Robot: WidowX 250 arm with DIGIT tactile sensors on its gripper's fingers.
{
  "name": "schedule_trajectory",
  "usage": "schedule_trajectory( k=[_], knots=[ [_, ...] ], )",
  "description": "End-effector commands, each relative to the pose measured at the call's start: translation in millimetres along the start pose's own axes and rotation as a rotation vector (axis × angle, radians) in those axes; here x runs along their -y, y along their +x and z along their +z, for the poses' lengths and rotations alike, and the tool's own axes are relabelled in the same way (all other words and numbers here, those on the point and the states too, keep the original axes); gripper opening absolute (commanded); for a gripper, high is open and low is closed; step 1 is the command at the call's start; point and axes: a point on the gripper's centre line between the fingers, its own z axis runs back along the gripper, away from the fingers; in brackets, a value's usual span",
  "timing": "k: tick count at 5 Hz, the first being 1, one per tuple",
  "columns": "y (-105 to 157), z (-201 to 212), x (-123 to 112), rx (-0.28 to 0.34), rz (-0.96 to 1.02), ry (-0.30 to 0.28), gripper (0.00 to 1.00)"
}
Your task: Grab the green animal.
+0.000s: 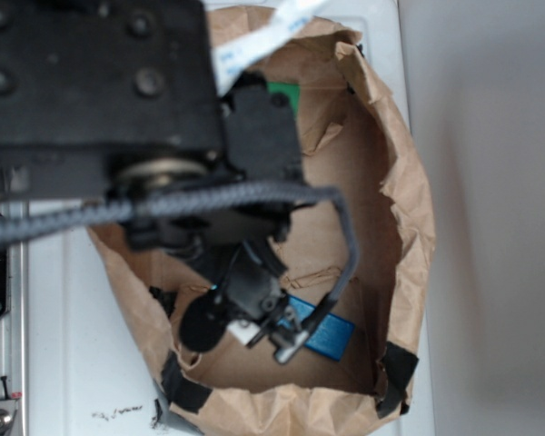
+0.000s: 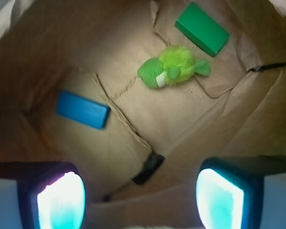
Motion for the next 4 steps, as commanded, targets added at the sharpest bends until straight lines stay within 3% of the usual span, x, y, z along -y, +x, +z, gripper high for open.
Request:
schedule_trajectory(
  k=[1, 2, 4],
  knots=[
    [36, -9, -6, 0.185, 0.218, -0.053, 1.00],
    [44, -27, -7, 0.246, 0.229, 0.004, 1.00],
    [40, -42, -17, 0.258, 0.242, 0.071, 1.00]
  ],
)
